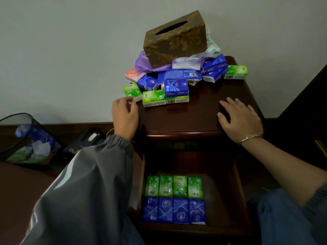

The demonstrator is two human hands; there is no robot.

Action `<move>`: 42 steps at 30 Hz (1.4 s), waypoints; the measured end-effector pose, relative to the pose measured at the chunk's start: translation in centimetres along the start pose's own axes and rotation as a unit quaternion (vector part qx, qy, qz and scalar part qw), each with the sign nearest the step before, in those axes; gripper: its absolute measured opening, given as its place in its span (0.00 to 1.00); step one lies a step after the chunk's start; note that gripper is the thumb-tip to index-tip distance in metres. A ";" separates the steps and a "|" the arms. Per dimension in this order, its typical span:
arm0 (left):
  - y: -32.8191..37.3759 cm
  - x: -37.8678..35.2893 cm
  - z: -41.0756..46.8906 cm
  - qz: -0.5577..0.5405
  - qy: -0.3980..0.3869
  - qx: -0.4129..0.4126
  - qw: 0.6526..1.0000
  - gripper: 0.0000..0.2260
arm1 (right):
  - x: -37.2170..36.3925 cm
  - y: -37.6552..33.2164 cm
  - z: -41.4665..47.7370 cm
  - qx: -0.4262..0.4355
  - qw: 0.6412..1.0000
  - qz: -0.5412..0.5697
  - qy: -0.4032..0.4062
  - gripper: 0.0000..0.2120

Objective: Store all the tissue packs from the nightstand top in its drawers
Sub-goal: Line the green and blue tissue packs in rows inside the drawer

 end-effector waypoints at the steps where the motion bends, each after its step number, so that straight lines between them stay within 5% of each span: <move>1: 0.1 -0.5 1.1 -0.012 0.006 0.032 0.999 0.14 | 0.0 0.0 0.0 -0.001 1.000 -0.006 0.002 0.25; 10: -1.0 -3.4 6.8 0.053 -0.001 0.243 0.968 0.35 | 0.7 -0.4 -0.6 -0.013 1.000 -0.006 0.001 0.28; 15: -1.0 -2.1 6.8 -0.026 -0.037 0.241 0.969 0.21 | 0.6 -0.4 -0.7 -0.012 1.000 -0.001 0.015 0.28; 21: -0.2 0.0 6.3 -0.128 -0.009 0.228 0.965 0.24 | 0.7 -0.6 -0.8 -0.016 1.000 0.000 0.027 0.28; 26: 2.5 0.3 6.6 -0.221 -0.158 0.177 0.946 0.20 | 0.7 -0.6 -0.8 -0.014 0.999 -0.001 0.037 0.27; 30: 4.5 -1.4 6.1 -0.207 -0.260 0.163 0.929 0.15 | 0.8 -0.7 -0.9 -0.016 0.999 0.004 0.044 0.27; 42: 3.0 -2.3 7.0 -0.051 -0.296 0.181 0.937 0.24 | 0.8 -0.6 -0.9 -0.014 0.998 0.003 0.067 0.25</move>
Point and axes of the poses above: each hand's wrist, its own z-axis towards the middle knuckle, its own x-axis out of the back of the hand, y = z × x, the point moved 1 cm from there along z, towards the middle knuckle, and after that the axes turned 12 degrees about -z, right-handed, at the moved point
